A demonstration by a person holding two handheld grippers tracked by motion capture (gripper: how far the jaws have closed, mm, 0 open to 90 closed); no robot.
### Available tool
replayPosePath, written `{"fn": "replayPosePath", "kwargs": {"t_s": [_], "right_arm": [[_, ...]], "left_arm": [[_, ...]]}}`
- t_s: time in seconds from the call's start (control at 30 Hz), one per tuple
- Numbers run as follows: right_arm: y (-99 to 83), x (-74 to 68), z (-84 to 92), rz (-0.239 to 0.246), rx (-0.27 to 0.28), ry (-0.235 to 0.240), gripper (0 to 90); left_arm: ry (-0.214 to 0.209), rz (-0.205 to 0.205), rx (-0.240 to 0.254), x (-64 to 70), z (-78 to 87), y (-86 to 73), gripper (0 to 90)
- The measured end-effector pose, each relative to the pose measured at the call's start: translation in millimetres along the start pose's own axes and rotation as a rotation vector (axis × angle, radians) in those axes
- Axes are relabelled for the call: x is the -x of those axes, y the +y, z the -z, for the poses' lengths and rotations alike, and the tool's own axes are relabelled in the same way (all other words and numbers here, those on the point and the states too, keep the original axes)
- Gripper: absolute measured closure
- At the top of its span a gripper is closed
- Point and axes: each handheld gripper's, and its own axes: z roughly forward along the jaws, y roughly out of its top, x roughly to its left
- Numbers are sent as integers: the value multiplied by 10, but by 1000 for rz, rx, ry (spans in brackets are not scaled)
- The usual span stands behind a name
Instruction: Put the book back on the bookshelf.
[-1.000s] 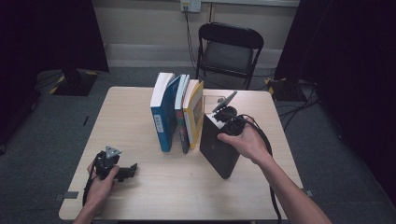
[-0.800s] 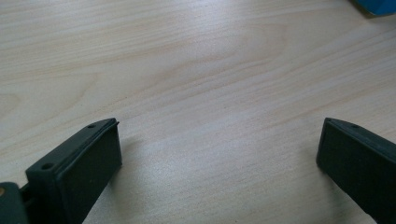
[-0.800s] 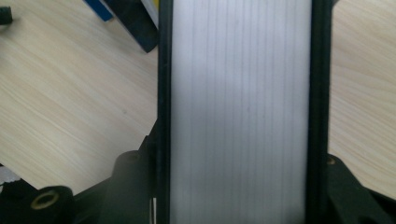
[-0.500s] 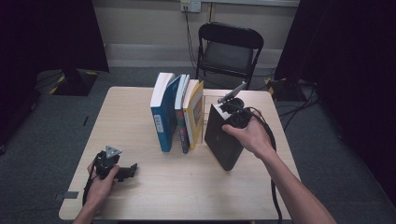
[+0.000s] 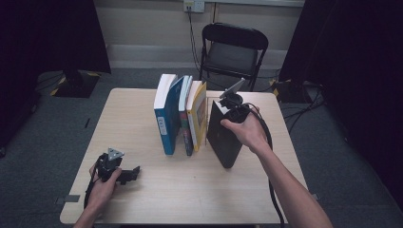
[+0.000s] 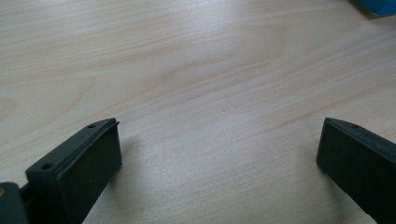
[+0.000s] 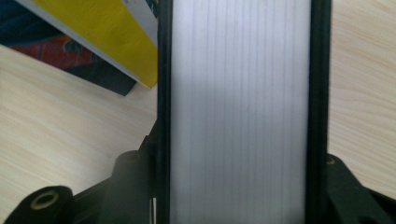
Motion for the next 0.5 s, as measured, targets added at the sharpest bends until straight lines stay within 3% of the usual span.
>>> {"fn": "replayPosePath", "kwargs": {"t_s": [0.5], "right_arm": [[239,40,-155,-35,-18,-23,536]], "left_arm": [[-4,-3,0,3,-9,9,0]]}}
